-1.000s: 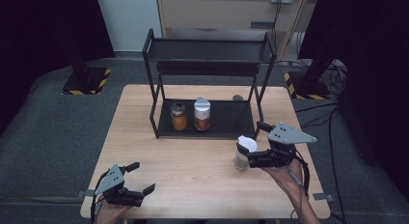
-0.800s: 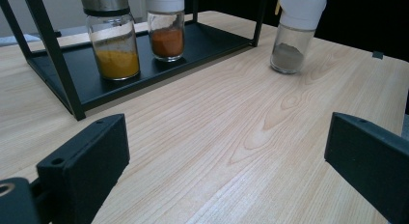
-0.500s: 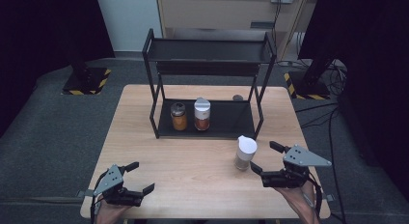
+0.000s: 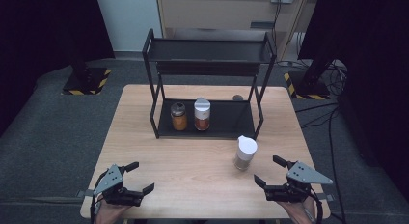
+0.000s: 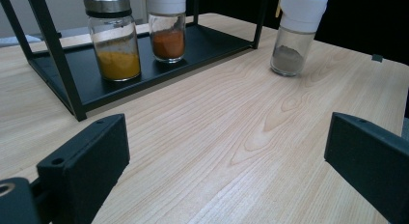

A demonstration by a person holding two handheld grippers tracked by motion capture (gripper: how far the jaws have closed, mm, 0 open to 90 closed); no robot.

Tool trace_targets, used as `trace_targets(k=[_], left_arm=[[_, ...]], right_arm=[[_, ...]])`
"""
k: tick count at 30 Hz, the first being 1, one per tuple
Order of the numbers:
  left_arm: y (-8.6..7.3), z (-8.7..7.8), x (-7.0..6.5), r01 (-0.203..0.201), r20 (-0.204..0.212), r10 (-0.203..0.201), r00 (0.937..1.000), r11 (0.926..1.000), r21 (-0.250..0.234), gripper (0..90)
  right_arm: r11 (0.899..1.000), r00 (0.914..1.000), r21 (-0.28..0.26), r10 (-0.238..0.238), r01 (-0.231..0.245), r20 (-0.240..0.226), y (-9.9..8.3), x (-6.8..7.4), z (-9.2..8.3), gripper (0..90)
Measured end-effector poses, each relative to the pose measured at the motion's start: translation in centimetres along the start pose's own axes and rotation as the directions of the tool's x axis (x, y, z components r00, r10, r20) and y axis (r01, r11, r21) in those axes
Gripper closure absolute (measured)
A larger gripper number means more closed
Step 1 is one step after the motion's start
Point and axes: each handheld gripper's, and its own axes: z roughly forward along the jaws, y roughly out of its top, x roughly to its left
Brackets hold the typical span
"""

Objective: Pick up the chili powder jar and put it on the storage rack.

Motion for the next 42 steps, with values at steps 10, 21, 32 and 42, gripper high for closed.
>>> trace_targets(k=[10, 21, 32, 42], left_arm=[[0.0, 0.0, 0.1, 0.003, 0.002, -0.003, 1.0000, 1.0000, 0.002, 1.3], [0.0, 0.0, 0.0, -0.006, 0.008, 0.006, 1.0000, 1.0000, -0.003, 1.3], [0.0, 0.0, 0.0, -0.006, 0.008, 0.006, 1.0000, 0.9999, -0.011, 1.3], [-0.2, -0.3, 0.1, 0.007, 0.000, -0.007, 1.0000, 0.9996, -0.026, 1.3]], right_arm=[[0.999, 0.9994, 0.018, 0.031, -0.031, 0.012, -2.3, -0.1, -0.4, 8.0], [0.999, 0.9992, -0.005, 0.035, -0.035, 0.017, -3.6, -0.2, -0.5, 7.9], [1.000, 0.9994, -0.007, 0.030, -0.030, 0.019, -3.9, -0.2, -0.3, 7.6], [0.999, 0.9954, -0.018, 0.045, -0.044, 0.085, -4.2, 0.0, -0.7, 7.6]])
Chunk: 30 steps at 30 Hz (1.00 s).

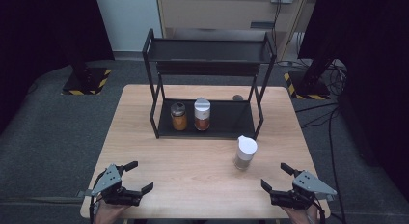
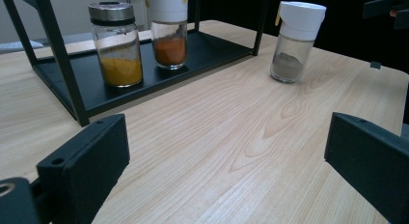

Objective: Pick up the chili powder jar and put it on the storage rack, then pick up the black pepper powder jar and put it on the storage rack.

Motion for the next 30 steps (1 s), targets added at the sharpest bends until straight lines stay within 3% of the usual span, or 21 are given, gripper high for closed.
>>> trace_targets(k=[30], left_arm=[[0.08, 0.03, 0.08, -0.002, 0.008, 0.002, 1.0000, 1.0000, 0.004, 1.2]], right_arm=[[1.000, 0.9998, -0.005, 0.007, -0.007, 0.020, -0.12, 0.10, -0.23, 7.3]])
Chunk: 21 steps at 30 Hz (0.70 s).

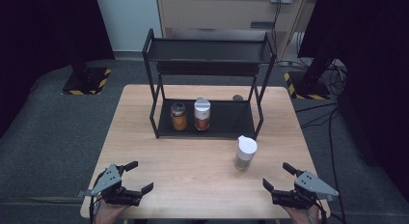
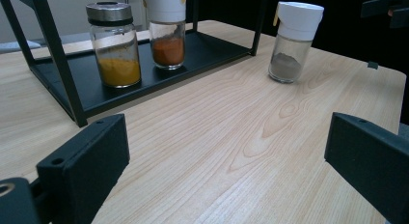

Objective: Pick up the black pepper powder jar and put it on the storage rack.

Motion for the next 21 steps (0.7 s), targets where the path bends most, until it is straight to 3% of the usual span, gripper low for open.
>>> trace_targets(k=[18, 21], left_arm=[[0.0, 0.0, 0.0, 0.002, 0.000, -0.002, 1.0000, 1.0000, 0.004, 1.2], [0.0, 0.0, 0.0, 0.005, -0.001, -0.005, 1.0000, 1.0000, 0.006, 1.2]], right_arm=[[1.000, 0.9992, -0.005, -0.020, 0.020, 0.035, 0.9, 0.9, -0.7, 5.3], [1.000, 0.9994, -0.004, 0.003, -0.003, 0.035, 1.8, 0.8, -1.1, 4.5]])
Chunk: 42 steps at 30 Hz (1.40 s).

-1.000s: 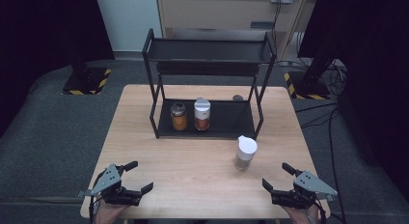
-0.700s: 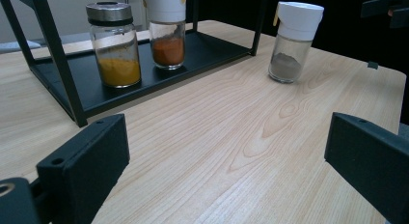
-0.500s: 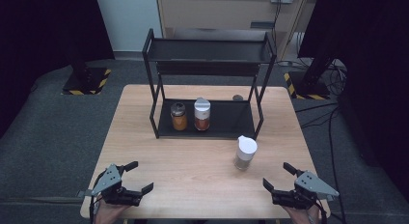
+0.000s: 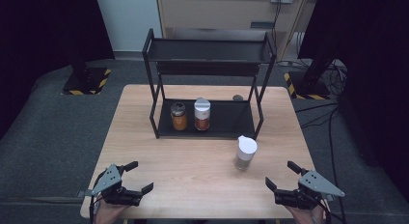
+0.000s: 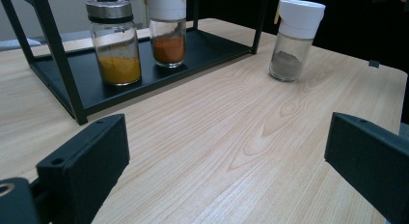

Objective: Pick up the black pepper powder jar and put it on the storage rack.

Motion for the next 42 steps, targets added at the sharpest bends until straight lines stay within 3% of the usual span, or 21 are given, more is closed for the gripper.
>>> trace_targets(k=[6, 15, 29, 42], left_arm=[[-0.1, 0.0, 0.1, 0.009, -0.004, -0.009, 1.0000, 1.0000, 0.000, 1.2], [-0.1, 0.0, 0.1, 0.007, -0.002, -0.007, 1.0000, 1.0000, 0.000, 1.2], [0.0, 0.1, 0.1, 0.011, 0.005, -0.011, 0.9999, 0.9999, 0.006, 0.0], [0.0, 0.2, 0.1, 0.011, 0.006, -0.011, 0.9999, 0.9999, 0.009, 0.0]], right_arm=[[1.000, 0.9997, 0.004, 0.014, -0.014, -0.018, 0.9, -0.2, 0.0, 4.4], [1.000, 0.9993, 0.008, -0.025, 0.025, -0.027, 2.2, 0.0, 0.9, 5.8], [0.997, 0.9955, 0.068, -0.028, 0.034, -0.090, 4.8, -1.2, 5.3, 5.0], [0.991, 0.9957, 0.136, 0.016, -0.003, -0.091, 4.5, -2.1, 10.2, 5.4]])
